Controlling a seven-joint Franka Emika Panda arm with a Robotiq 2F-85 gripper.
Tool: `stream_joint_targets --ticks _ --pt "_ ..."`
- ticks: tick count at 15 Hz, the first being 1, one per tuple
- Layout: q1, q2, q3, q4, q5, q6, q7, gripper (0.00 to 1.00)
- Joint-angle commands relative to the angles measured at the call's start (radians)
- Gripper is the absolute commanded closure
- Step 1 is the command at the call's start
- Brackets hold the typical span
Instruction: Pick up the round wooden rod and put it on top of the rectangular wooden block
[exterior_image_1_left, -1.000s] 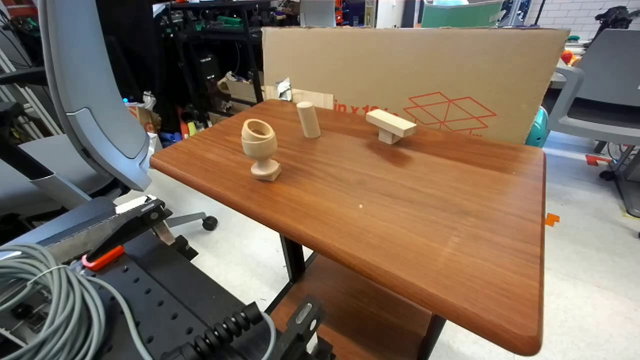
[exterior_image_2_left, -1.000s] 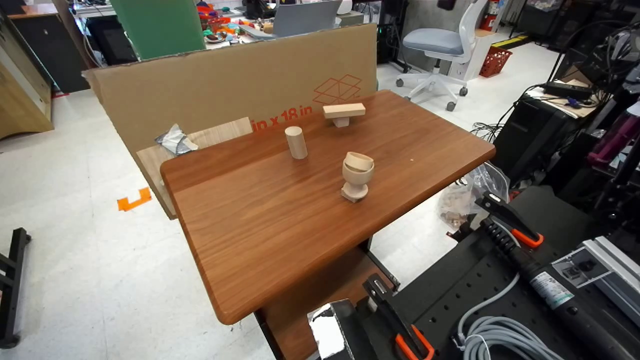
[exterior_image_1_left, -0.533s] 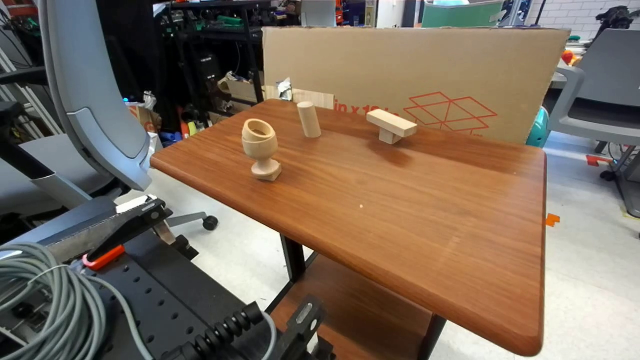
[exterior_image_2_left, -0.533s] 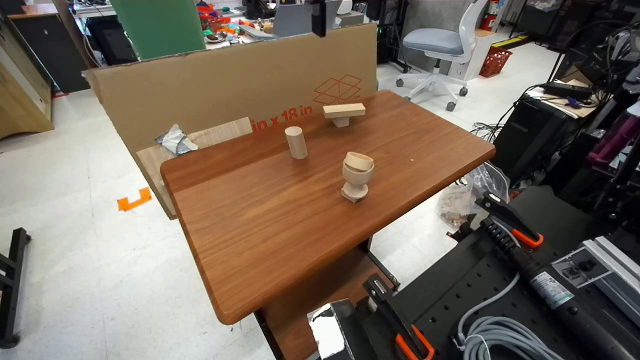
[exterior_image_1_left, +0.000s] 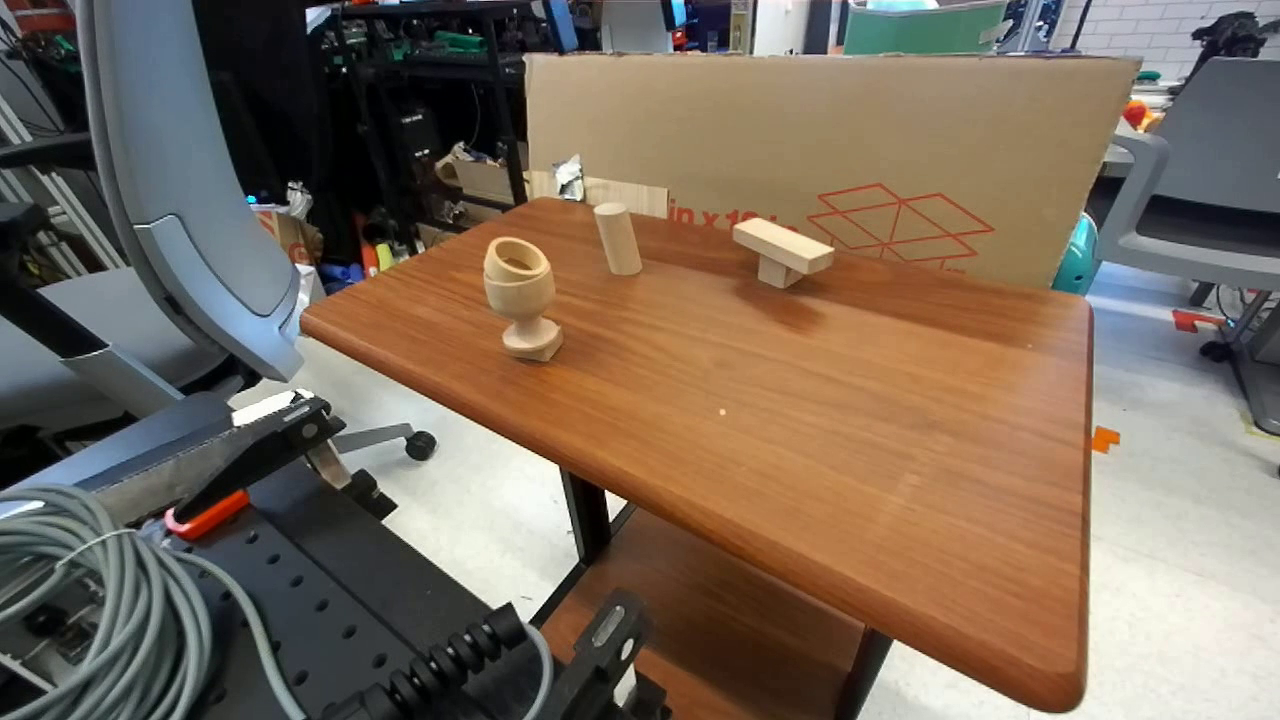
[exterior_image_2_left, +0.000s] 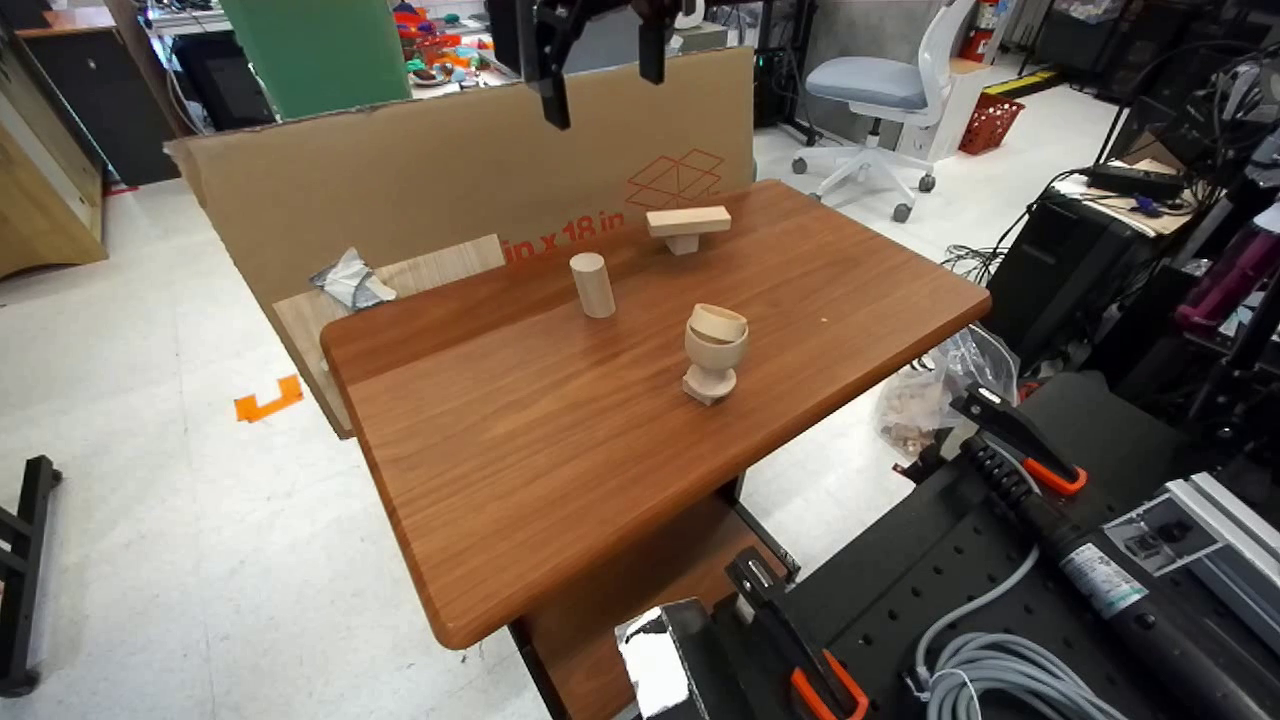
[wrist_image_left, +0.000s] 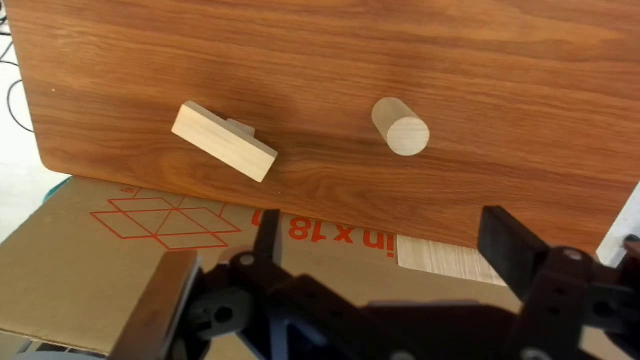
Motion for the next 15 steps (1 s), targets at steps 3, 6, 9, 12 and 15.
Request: stream_joint_targets --ticks 3,6,9,12,15 --pt "0.031 0.097 0.008 0.099 0.002 -0.01 -0.079 0.0" --pt "0.044 0.13 0.006 0.127 -0.002 -0.019 -0.093 0.0" --pt "0.053 0.149 0.002 0.145 0.003 -0.048 -0.081 0.0" --pt "0.066 0.186 -0.027 0.146 -0.04 -0.033 -0.042 0.0" --pt "0.062 0.219 -0.024 0.156 -0.023 -0.037 -0.053 0.0"
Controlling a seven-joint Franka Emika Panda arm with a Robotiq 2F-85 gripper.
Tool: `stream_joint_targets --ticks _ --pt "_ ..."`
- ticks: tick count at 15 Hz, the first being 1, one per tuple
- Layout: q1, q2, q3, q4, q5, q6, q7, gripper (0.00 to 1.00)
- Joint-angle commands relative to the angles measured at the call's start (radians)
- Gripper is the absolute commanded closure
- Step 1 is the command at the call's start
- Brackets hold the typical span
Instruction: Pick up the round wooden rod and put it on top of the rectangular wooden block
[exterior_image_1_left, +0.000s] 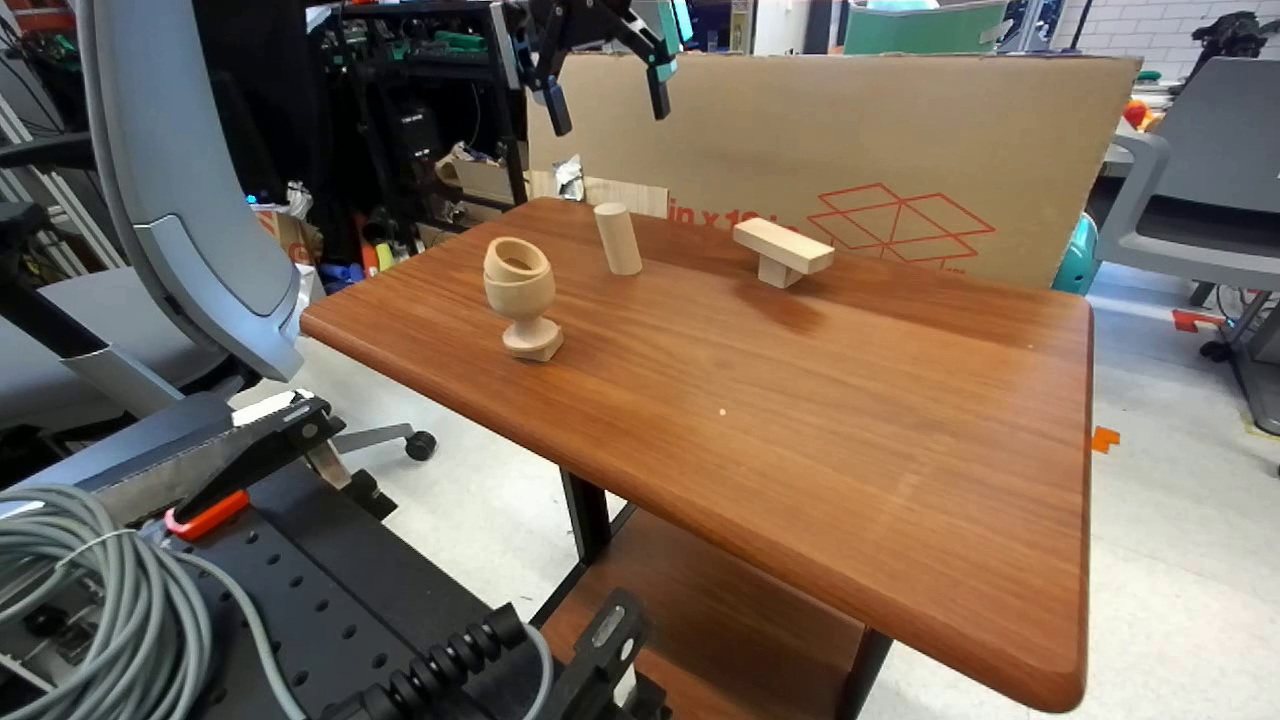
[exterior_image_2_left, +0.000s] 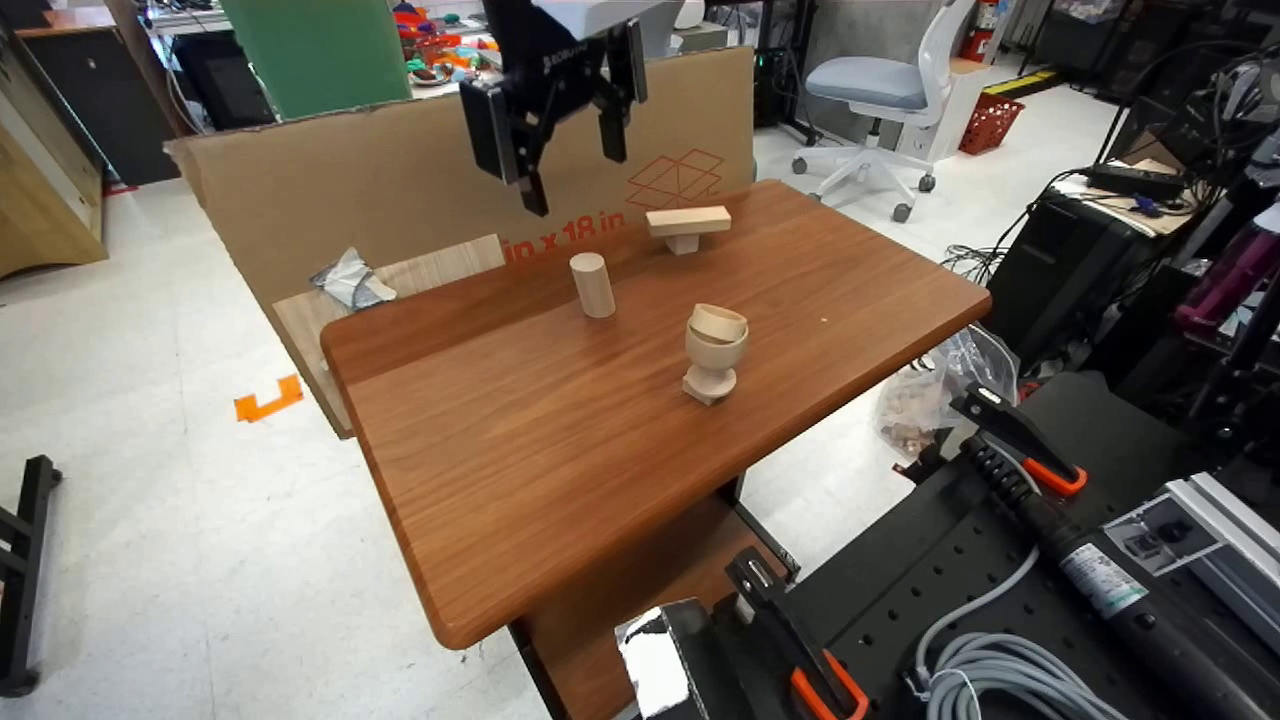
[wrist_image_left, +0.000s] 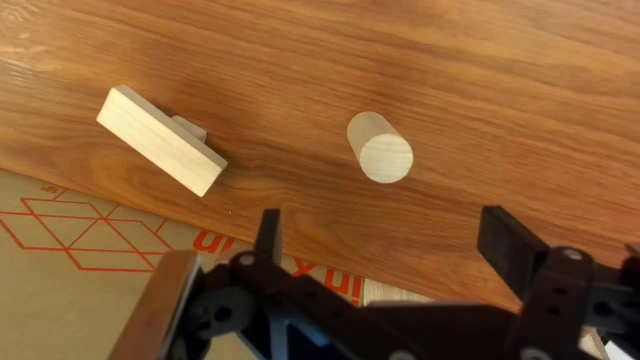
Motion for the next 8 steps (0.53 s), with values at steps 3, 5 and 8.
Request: stream_joint_targets --ticks 3,5,8 --pt "0.019 0.076 -0.015 0.059 -0.002 -0.027 0.002 0.0" --pt "0.018 0.093 -0.016 0.069 0.003 -0.031 0.001 0.0" --pt "0.018 0.114 -0.018 0.081 0.003 -0.037 -0.002 0.0"
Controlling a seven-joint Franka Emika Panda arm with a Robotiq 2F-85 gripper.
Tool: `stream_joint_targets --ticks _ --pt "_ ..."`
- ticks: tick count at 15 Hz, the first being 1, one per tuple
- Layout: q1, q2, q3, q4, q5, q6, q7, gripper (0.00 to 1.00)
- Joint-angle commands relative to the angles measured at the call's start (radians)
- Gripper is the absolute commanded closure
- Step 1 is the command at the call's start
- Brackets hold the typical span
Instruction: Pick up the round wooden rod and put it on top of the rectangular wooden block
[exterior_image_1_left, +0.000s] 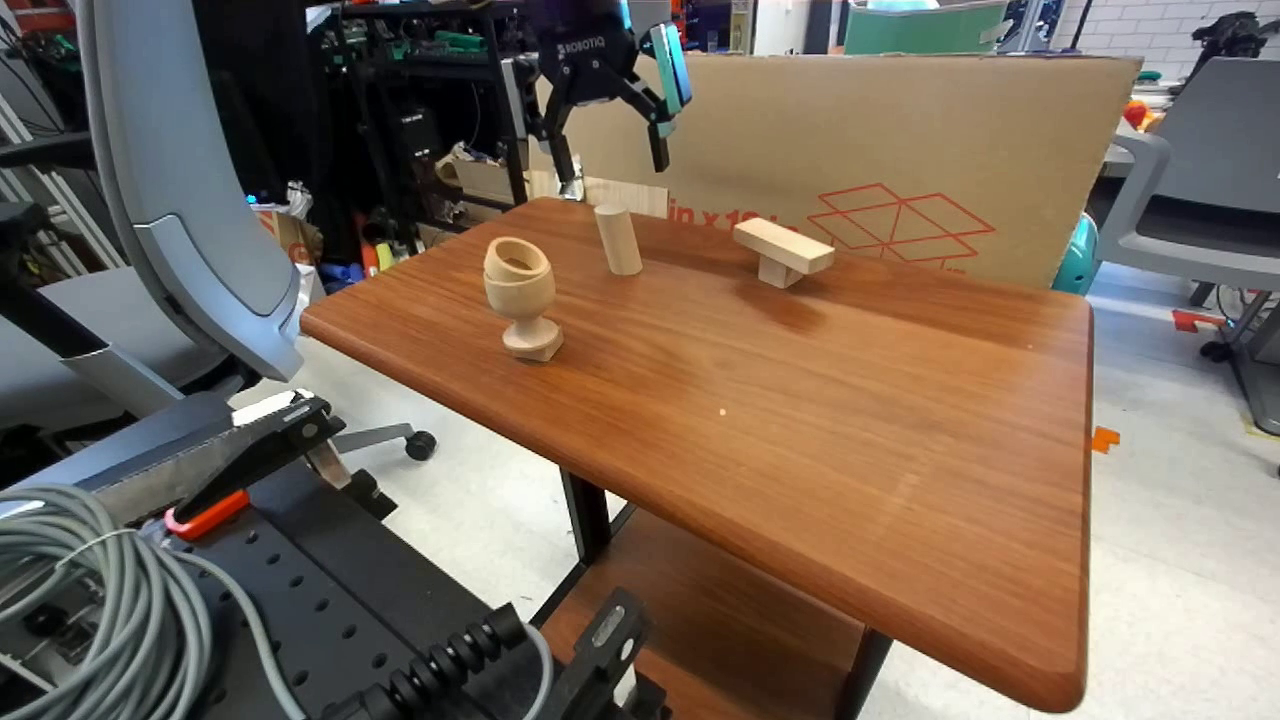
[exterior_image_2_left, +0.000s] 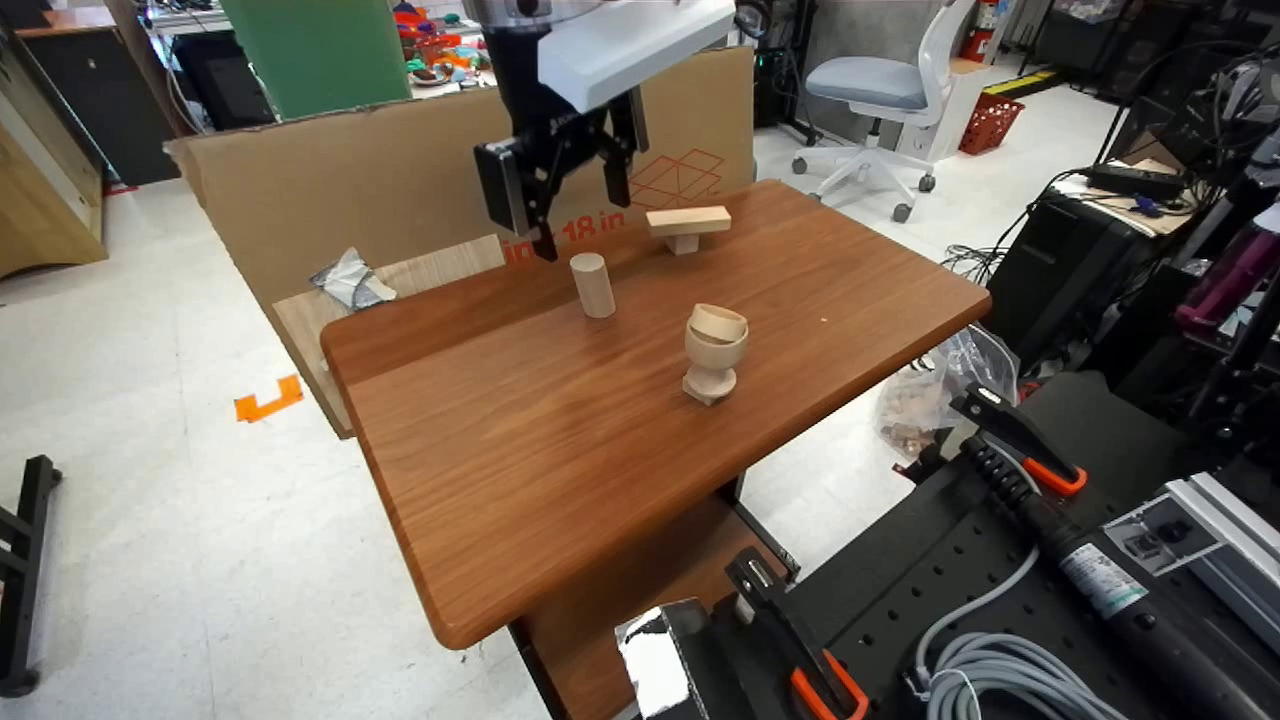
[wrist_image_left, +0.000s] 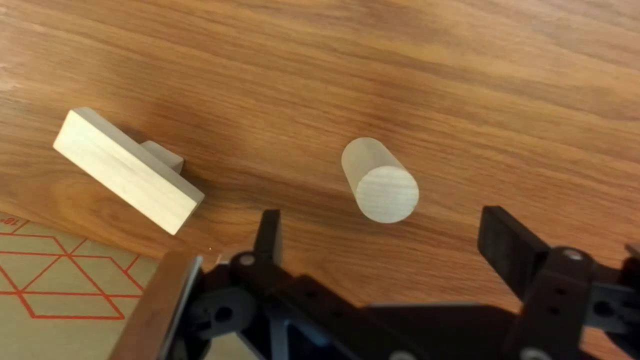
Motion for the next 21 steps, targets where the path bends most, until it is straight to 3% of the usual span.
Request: stream_joint_targets --ticks 1,9,10,11,19,21 --pt "0.017 0.04 -0.016 0.053 0.005 -0.037 -0.004 0.0" --pt "0.018 0.093 -0.018 0.096 0.011 -0.093 -0.006 0.0" --pt "0.018 0.099 -0.018 0.101 0.011 -0.095 -0.005 0.25" --pt "0.019 0.104 -0.018 0.105 0.01 -0.098 -0.005 0.26" --pt "0.021 0.118 -0.014 0.131 0.01 -0.115 -0.014 0.88" --pt "0.009 0.09 -0.003 0.112 0.028 -0.113 -0.026 0.9"
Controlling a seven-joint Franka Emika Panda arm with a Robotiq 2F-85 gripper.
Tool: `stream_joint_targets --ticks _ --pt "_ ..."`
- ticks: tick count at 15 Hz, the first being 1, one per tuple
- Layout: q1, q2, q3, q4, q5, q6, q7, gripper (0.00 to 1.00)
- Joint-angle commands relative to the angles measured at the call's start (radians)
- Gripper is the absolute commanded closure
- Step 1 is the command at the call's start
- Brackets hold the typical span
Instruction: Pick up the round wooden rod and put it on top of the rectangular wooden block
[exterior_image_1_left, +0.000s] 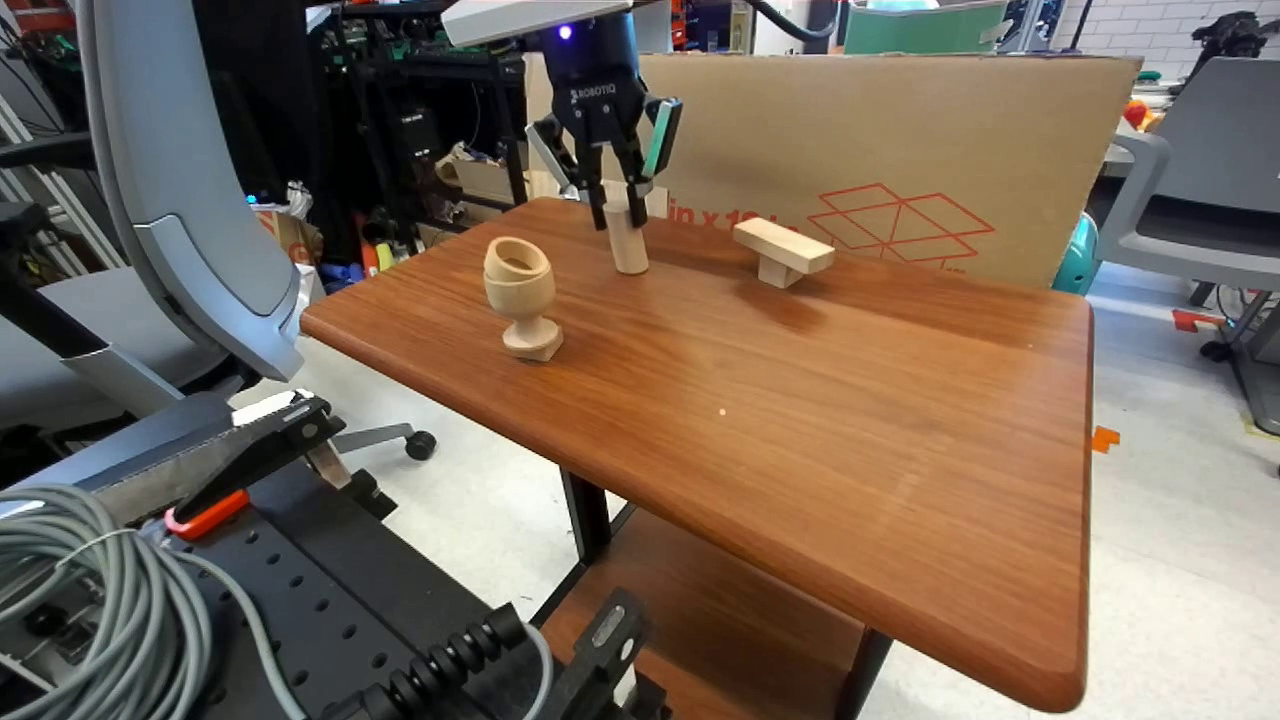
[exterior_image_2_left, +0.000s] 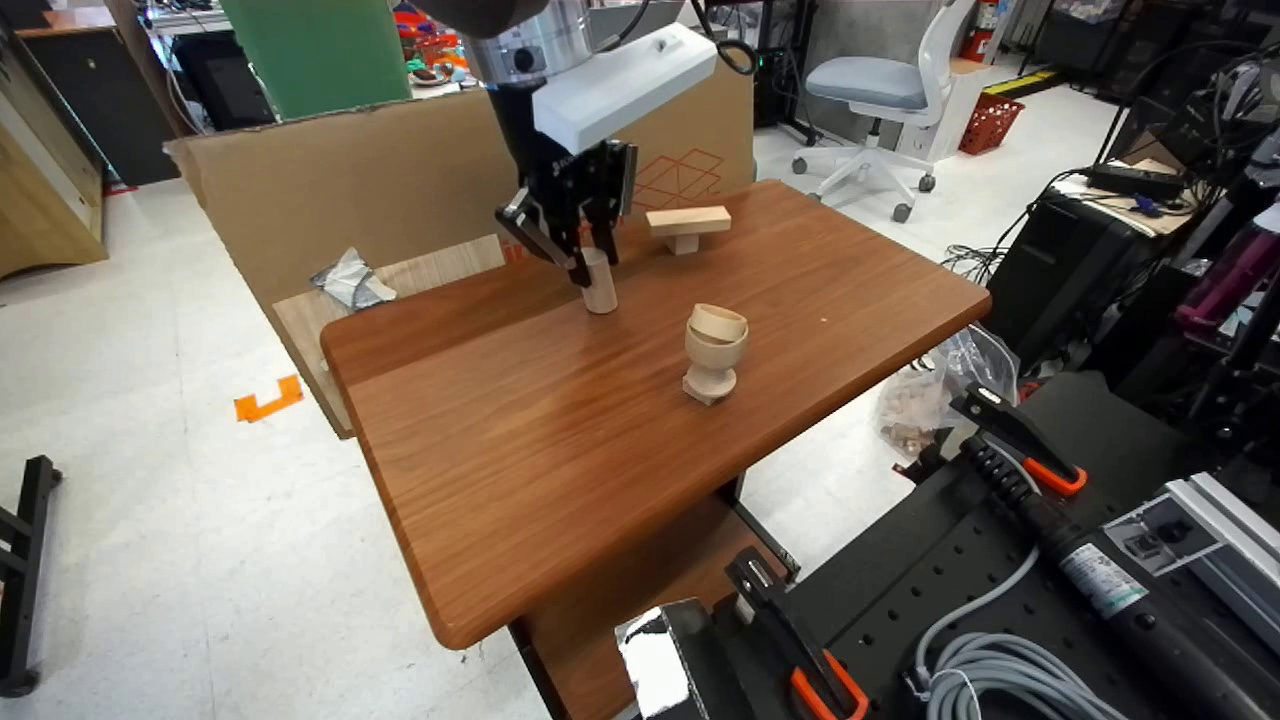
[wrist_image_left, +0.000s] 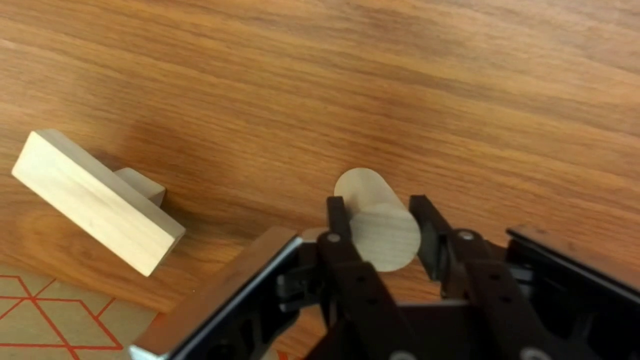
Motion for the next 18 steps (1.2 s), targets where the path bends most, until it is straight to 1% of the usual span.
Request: stream_joint_targets --ticks 1,5,9,13,18 --pt "0.0 -0.037 0.004 -0.005 0.035 -0.02 -0.024 0.9" --pt "-0.012 -0.134 -0.001 -0.057 0.061 0.02 -0.002 0.9" --pt "-0.025 -0.202 -0.025 -0.067 0.079 0.013 0.033 0.9" --pt "-0.04 -0.232 -0.056 -0.069 0.076 0.011 0.071 0.9" --pt "-0.055 -0.222 -0.098 -0.06 0.06 0.004 0.12 0.9"
